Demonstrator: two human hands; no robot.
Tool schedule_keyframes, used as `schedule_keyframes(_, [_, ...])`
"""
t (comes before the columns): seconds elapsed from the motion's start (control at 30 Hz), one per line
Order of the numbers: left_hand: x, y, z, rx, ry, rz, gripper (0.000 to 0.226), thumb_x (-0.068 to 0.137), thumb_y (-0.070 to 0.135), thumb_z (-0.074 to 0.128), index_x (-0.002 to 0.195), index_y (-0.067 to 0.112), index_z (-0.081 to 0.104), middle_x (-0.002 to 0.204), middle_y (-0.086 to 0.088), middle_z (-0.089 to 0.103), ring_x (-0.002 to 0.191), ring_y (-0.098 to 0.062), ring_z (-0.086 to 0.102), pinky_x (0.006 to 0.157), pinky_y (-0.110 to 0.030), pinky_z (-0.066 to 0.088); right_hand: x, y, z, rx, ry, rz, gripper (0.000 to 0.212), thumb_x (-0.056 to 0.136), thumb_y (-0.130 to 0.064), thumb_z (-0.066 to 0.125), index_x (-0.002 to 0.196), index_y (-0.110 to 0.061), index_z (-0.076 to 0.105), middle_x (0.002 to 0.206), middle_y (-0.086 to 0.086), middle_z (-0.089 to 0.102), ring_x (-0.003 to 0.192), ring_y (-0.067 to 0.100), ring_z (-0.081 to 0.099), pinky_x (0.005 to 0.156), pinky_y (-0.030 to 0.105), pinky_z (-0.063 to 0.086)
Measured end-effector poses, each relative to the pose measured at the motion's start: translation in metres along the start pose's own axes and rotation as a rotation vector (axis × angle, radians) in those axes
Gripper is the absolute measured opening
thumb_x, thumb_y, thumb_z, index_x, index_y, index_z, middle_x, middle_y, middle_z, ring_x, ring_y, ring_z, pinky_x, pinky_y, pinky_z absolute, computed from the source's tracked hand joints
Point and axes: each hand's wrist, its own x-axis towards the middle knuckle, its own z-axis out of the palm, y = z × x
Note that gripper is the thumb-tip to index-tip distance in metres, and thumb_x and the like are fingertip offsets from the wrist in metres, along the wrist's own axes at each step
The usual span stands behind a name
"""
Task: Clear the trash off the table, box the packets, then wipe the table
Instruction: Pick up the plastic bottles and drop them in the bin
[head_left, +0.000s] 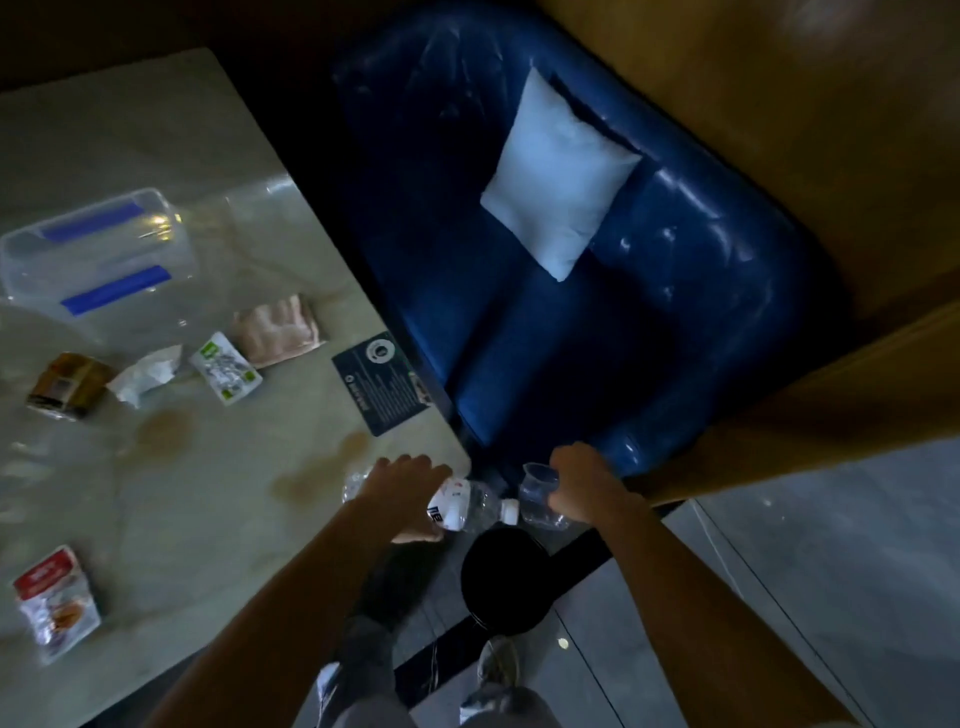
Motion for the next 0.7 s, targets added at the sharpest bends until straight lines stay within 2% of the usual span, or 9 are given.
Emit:
schedule_keyframes(0.07, [0.005,0.029,0.007,-0.005,-0.023,0.012,0.081,0.073,0.058,0.067,0.142,0.030,0.034,0.134,0.000,0.050,0.120,-0.023,0.050,0.103,-0.040,0.039,-0.004,0.029,0.009,0.012,-0.017,0.016,0.031,0.082,-0.024,0.071,0.107,-0.010,0.059,0.112,0.011,0.060,0.103,0.029,0.060,0.086,0.035,0.049])
schedule_keyframes(0.17, [0.013,0.064,0.016,-0.007,-0.067,0.004,0.076,0.074,0.056,0.068,0.139,0.028,0.039,0.133,-0.001,0.052,0.120,-0.024,0.051,0.103,-0.042,0.040,-0.009,0.066,0.023,0.022,-0.019,0.028,0.032,0.082,-0.021,0.070,0.110,-0.010,0.058,0.112,0.010,0.058,0.106,0.028,0.058,0.090,0.035,0.050])
schedule_keyframes(0.3, [0.022,0.094,0.035,0.006,-0.125,-0.005,0.073,0.076,0.052,0.070,0.137,0.027,0.041,0.132,-0.002,0.055,0.119,-0.025,0.053,0.102,-0.043,0.041,-0.013,0.101,0.043,0.049,-0.028,0.071,0.035,0.081,-0.019,0.072,0.113,-0.010,0.059,0.114,0.010,0.059,0.098,0.024,0.060,0.083,0.031,0.051])
schedule_keyframes(0.47, [0.045,0.107,0.062,0.021,-0.164,0.004,0.079,0.075,0.054,0.070,0.142,0.028,0.037,0.137,-0.004,0.052,0.122,-0.027,0.052,0.104,-0.046,0.041,-0.008,0.128,0.069,0.079,-0.060,0.080,0.040,0.078,-0.026,0.074,0.112,-0.009,0.061,0.116,0.014,0.062,0.104,0.032,0.063,0.085,0.036,0.053])
schedule_keyframes(0.7, [0.103,0.109,0.135,0.076,-0.265,0.034,0.080,0.081,0.053,0.063,0.146,0.023,0.028,0.141,-0.008,0.043,0.127,-0.029,0.045,0.106,-0.045,0.036,0.031,0.157,0.134,0.118,-0.092,0.143,0.044,0.083,-0.027,0.076,0.121,-0.010,0.061,0.126,0.011,0.059,0.111,0.029,0.064,0.093,0.039,0.056])
